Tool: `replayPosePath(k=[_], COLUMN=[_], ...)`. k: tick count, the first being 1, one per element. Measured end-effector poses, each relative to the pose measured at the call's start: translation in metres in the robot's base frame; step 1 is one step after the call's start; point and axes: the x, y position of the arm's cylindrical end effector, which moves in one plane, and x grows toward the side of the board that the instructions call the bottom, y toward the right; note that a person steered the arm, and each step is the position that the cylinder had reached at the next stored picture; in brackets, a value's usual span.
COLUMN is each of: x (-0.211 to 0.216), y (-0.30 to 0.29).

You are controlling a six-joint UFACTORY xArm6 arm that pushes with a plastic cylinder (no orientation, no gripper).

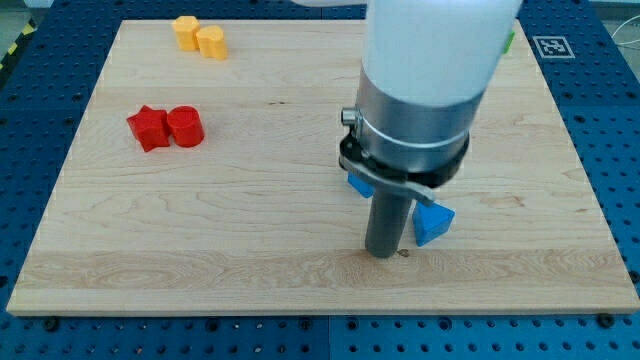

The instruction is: Move the blue triangle towards the center right of the board

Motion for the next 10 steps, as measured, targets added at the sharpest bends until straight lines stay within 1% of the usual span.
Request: replayPosePath(k=[1, 2, 3, 4, 5, 6, 7, 9, 10], x=[-0.019, -0.018, -0.012, 0.003, 0.023, 0.029, 0.015, -0.030, -0.022], y=[0.022, 0.074, 0.095, 0.098, 0.116, 0.138, 0.152, 0.154, 0.151])
